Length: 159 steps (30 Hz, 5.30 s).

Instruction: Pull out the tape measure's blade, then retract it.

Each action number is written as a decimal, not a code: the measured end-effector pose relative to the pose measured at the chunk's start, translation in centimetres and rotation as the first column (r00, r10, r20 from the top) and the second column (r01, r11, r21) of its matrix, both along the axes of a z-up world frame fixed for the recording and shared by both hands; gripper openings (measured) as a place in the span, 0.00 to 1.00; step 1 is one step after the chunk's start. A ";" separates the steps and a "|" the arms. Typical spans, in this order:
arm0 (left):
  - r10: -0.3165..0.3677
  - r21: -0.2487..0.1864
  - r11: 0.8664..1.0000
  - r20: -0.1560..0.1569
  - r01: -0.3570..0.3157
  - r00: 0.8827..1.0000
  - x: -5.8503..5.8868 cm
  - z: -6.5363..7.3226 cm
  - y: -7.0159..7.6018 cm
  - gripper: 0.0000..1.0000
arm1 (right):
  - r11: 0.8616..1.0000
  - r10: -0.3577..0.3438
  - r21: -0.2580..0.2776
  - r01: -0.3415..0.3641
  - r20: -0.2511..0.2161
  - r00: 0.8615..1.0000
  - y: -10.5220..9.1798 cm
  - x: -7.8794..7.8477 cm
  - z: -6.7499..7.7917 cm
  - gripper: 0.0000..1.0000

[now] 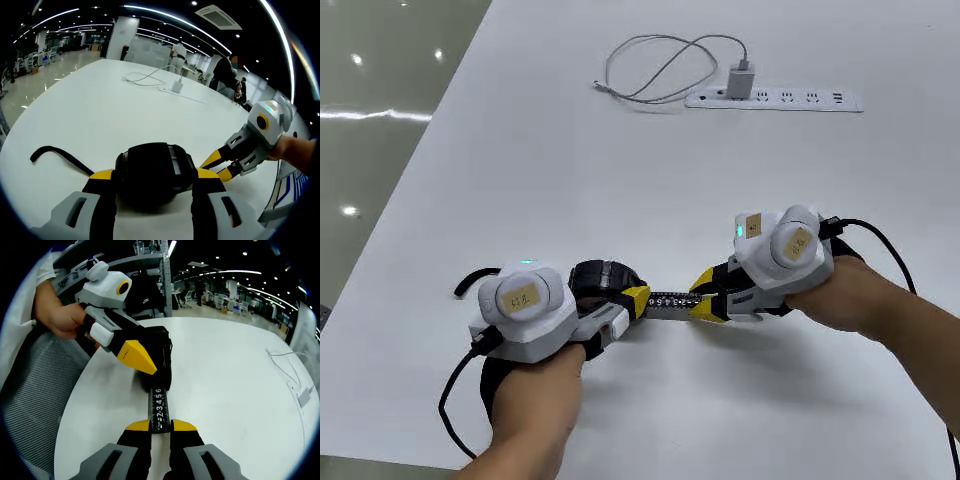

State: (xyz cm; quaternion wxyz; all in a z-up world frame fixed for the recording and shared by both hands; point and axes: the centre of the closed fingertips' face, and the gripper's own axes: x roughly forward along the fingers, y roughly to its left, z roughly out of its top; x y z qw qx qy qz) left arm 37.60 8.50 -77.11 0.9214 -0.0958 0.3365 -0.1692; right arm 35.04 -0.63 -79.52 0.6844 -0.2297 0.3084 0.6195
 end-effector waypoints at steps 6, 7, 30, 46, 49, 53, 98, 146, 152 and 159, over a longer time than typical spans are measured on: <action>0.001 -0.001 1.000 0.000 -0.001 1.000 0.0 0.0 0.0 0.56 | 1.000 0.000 0.011 0.000 -0.007 1.000 0.8 0.1 0.0 0.09; 0.002 -0.005 1.000 -0.001 -0.002 1.000 0.0 0.0 -0.1 0.56 | 1.000 -0.001 0.015 0.001 -0.011 1.000 0.9 0.1 0.0 0.09; -0.003 -0.008 1.000 0.004 0.003 1.000 0.1 -0.1 -0.1 0.57 | 0.998 0.014 0.060 -0.013 -0.022 1.000 4.4 0.2 -0.5 0.09; -0.012 -0.010 1.000 0.020 0.012 1.000 0.1 -0.2 -0.1 0.58 | 0.999 -0.001 0.047 0.002 -0.020 1.000 4.7 0.2 -0.6 0.11; -0.020 -0.015 1.000 0.022 0.020 1.000 0.1 -0.2 -0.2 0.59 | 0.999 -0.001 0.036 0.001 -0.009 1.000 4.7 0.1 -0.6 0.12; -0.041 -0.019 0.999 0.016 0.041 0.999 0.1 -0.1 -0.2 0.59 | 0.999 -0.008 0.030 0.009 -0.016 1.000 4.7 0.1 -0.7 0.12; -0.221 0.047 0.975 0.071 0.218 0.973 -1.0 1.6 -0.8 0.69 | 0.973 -0.205 0.101 0.206 -0.019 0.979 2.0 -0.2 3.7 0.49; -0.485 0.168 0.872 0.175 0.460 0.857 -4.4 4.9 0.6 0.99 | 0.903 -0.408 0.159 0.399 0.025 0.913 -4.4 -3.1 7.6 0.80; -0.497 0.174 0.865 0.166 0.471 0.852 -4.8 5.0 1.5 0.99 | 0.894 -0.430 0.152 0.421 0.035 0.902 -5.8 -3.9 7.9 0.85; -0.522 0.182 0.850 0.164 0.494 0.837 -5.5 5.2 1.9 0.99 | 0.890 -0.444 0.142 0.434 0.048 0.895 -6.8 -4.8 8.3 0.87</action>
